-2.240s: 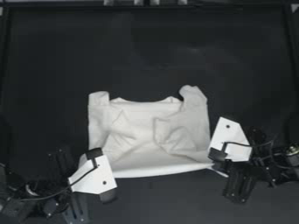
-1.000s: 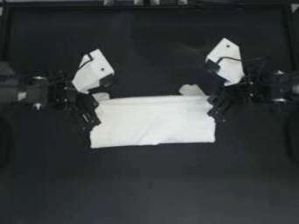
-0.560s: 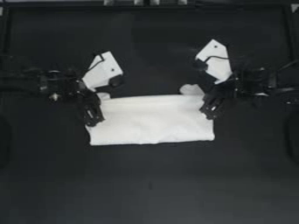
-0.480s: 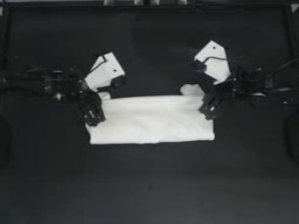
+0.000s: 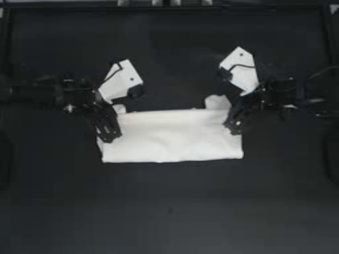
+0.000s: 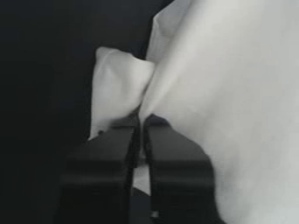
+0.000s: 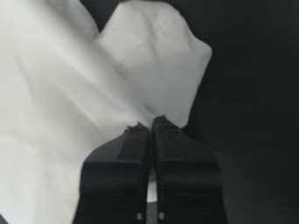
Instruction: Fold shirt
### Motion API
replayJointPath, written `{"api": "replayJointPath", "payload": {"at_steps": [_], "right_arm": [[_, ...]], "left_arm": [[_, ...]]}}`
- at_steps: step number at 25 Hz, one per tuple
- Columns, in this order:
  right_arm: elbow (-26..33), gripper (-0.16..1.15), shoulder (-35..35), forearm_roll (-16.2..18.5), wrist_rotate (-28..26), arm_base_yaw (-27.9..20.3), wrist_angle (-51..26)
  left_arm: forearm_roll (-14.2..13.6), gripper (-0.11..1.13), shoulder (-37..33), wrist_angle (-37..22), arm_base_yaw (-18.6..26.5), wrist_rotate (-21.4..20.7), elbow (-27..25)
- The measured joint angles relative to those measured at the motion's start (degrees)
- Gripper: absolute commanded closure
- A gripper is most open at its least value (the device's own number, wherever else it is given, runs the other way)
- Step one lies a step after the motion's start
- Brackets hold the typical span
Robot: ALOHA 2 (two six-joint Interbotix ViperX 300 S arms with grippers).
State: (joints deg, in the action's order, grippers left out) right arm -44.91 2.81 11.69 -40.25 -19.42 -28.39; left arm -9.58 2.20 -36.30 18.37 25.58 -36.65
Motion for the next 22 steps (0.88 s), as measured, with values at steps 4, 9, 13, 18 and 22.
{"api": "replayJointPath", "payload": {"at_steps": [4,9,13,18,22], "right_arm": [[-0.1,-0.10,-0.3,-1.5,0.0,-0.4,0.4],[0.0,-0.01,0.8,-2.8,0.0,-0.4,0.9],[0.7,-0.01,4.0,-3.0,0.0,-0.4,0.9],[0.8,-0.01,10.1,-4.3,-2.1,-0.4,1.0],[-1.2,-0.01,16.6,-8.9,-4.8,-0.4,1.1]], "left_arm": [[0.4,0.11,0.0,-0.3,0.1,0.1,0.0],[0.4,0.15,-0.4,-0.3,0.1,-0.3,0.2],[-0.8,0.20,-5.1,-0.3,-0.4,-0.4,1.3],[-2.9,0.27,-11.4,0.9,-1.9,-0.4,2.5],[-3.8,0.30,-12.6,5.3,-3.3,-0.4,2.5]]}}
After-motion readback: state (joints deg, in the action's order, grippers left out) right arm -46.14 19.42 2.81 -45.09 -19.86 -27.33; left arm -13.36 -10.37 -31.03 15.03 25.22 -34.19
